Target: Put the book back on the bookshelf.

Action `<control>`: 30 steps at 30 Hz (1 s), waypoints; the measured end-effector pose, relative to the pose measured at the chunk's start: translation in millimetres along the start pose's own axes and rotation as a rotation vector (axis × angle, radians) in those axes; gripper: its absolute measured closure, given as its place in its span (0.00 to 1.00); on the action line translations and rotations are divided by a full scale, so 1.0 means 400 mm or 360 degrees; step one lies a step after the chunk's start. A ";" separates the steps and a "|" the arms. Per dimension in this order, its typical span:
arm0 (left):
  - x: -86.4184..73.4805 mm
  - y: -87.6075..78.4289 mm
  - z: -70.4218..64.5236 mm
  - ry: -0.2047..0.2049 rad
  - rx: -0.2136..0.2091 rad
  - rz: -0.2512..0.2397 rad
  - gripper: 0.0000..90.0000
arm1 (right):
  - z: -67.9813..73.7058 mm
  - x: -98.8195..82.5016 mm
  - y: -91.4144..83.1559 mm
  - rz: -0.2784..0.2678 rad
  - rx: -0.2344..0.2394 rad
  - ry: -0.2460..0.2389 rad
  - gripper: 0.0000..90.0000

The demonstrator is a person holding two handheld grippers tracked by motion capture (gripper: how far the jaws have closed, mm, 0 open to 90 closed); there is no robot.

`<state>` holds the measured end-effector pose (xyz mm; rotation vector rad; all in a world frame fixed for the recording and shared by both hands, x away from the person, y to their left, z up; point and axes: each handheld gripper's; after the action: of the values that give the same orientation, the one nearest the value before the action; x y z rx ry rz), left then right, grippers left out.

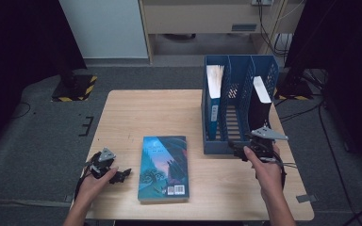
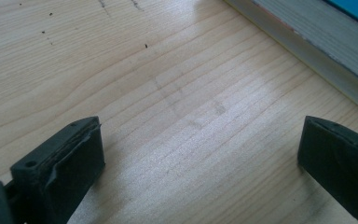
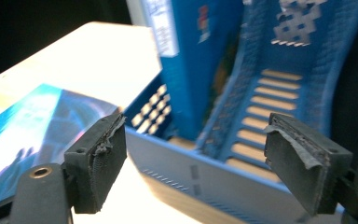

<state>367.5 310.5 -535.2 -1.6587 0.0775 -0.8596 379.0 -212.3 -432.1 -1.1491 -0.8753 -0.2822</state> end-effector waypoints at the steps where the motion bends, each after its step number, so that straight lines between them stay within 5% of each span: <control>1: 0.000 -0.003 0.001 -0.0009 -0.0015 -0.0003 0.01 | 0.012 -0.001 0.007 0.0011 0.0020 -0.0011 0.23; 14: 0.015 -0.074 -0.015 -0.0079 -0.0114 -0.0200 0.09 | 0.168 -0.013 0.095 0.0174 0.0186 -0.0168 0.13; 19: 0.025 -0.092 -0.055 -0.0034 -0.0204 -0.0217 0.11 | 0.227 -0.028 0.143 0.0278 0.0249 -0.0244 0.14; 23: 0.046 -0.087 -0.099 0.0041 -0.0209 -0.0208 0.13 | 0.277 -0.037 0.180 0.0348 0.0338 -0.0312 0.16; 30: 0.072 -0.061 -0.153 0.0123 -0.0234 -0.0167 0.20 | 0.311 -0.070 0.236 0.0498 0.0487 -0.0318 0.18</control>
<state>344.0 253.1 -498.5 -1.7787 0.1100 -1.0179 361.6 -70.1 -499.5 -1.0183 -0.8631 0.2207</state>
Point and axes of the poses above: each handheld gripper's, and its own axes: y roughly forward along the jaws, x roughly out of its top, z roughly to its left, and after that the axes turned 15 degrees about z, right-handed
